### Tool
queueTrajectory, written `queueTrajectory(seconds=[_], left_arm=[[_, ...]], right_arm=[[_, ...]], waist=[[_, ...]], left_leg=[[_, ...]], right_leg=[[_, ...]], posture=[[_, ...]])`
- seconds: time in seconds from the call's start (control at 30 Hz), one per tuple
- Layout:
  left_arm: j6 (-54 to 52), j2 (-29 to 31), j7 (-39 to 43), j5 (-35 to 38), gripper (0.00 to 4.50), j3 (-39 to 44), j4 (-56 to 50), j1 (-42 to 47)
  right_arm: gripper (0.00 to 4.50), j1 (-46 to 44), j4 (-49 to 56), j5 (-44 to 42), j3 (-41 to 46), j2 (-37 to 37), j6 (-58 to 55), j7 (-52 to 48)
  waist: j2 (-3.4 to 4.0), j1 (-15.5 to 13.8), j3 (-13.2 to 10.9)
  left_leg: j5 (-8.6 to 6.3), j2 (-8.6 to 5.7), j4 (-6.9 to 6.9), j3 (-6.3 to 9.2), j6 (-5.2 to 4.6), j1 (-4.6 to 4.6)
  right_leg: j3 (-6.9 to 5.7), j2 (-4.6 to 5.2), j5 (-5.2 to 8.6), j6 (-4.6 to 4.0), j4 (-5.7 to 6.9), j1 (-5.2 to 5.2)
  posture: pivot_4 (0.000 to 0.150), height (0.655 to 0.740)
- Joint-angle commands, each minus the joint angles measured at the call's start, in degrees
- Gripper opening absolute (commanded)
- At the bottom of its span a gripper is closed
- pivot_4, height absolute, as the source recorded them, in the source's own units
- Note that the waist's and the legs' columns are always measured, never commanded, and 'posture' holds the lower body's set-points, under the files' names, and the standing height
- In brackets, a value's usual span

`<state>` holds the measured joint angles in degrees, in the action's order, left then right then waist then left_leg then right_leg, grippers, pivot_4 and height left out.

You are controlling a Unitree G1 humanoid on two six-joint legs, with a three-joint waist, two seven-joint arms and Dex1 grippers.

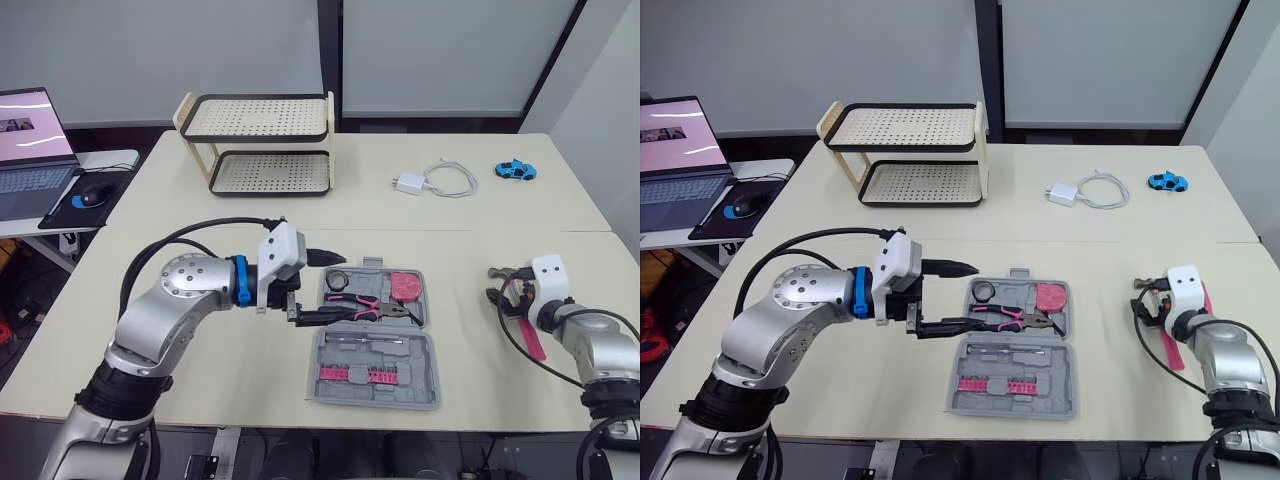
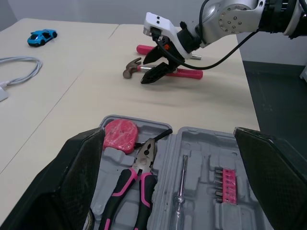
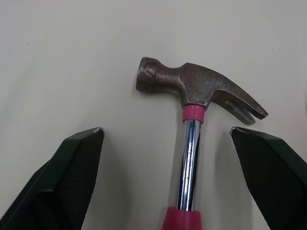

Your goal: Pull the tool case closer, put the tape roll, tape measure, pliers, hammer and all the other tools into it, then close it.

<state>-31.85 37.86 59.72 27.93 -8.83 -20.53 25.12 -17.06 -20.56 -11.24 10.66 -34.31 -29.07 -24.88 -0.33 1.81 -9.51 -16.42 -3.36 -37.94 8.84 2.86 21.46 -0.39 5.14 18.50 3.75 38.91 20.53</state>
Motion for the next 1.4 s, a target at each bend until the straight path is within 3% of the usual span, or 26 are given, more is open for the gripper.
queueTrajectory(seconds=[0.03, 0.33, 0.57, 0.8, 1.07, 1.4], left_arm=[[0.11, -0.24, -0.09, 0.34, 4.5, -0.14, -2.42, 1.29], [0.32, 0.26, 0.06, -0.6, 4.5, -0.76, -2.29, 1.34], [0.97, 1.28, 0.97, -1.22, 4.5, -0.46, -2.71, -0.34], [3.33, 4.57, 3.15, -1.76, 4.5, 0.89, -3.71, -4.42], [8.17, 8.38, 5.56, -3.09, 4.5, 1.38, -5.02, -10.08], [10.13, 9.51, 6.06, -2.96, 4.5, 1.61, -6.95, -13.05]], right_arm=[[3.31, -1.52, -0.73, 0.33, 1.21, 0.62, 2.02, 1.05], [0.18, -3.13, -4.5, 1.13, 1.33, 1.57, 4.23, 2.34], [0.13, -1.3, 1.39, -0.56, 2.33, 1.27, 1.27, 1.67], [0.13, 7.73, 26.97, -5.18, 6.16, 2.01, -13.29, 4.46], [0.13, 19.77, 52.68, -6.24, 7.02, 10.69, -26.43, 14.09], [0.13, 26.91, 58.23, -3.09, 1.4, 17.4, -26.09, 19.44]], waist=[[0.0, 0.0, 0.0], [0.0, 0.02, 0.0], [0.01, 0.02, 0.0], [0.08, -0.03, -0.01], [0.11, -0.15, 0.0], [0.14, -0.08, 0.01]], left_leg=[[0.0, 0.0, 0.0, 0.0, 0.0, -0.01], [0.0, 0.01, 0.0, -0.02, 0.01, -0.01], [0.0, 0.01, 0.0, -0.01, 0.01, -0.01], [0.01, 0.04, -0.02, 0.11, 0.01, 0.41], [-0.01, 0.04, 0.07, 0.04, -0.03, 0.43], [-0.15, 0.02, 0.1, -0.17, -0.26, 0.33]], right_leg=[[0.0, -0.01, 0.0, 0.0, 0.01, 0.0], [0.01, -0.01, 0.0, 0.0, 0.01, 0.0], [0.01, -0.01, 0.0, 0.0, 0.01, 0.0], [0.14, 0.02, 0.0, 0.0, 0.1, 0.52], [0.36, -0.02, 0.0, 0.0, 0.11, 0.67], [0.74, -0.1, -0.01, 0.01, 0.18, 0.8]], posture=[[0.15, 0.7318], [0.15, 0.7318], [0.15, 0.7318], [0.15, 0.7318], [0.15, 0.7318], [0.15, 0.7318]])
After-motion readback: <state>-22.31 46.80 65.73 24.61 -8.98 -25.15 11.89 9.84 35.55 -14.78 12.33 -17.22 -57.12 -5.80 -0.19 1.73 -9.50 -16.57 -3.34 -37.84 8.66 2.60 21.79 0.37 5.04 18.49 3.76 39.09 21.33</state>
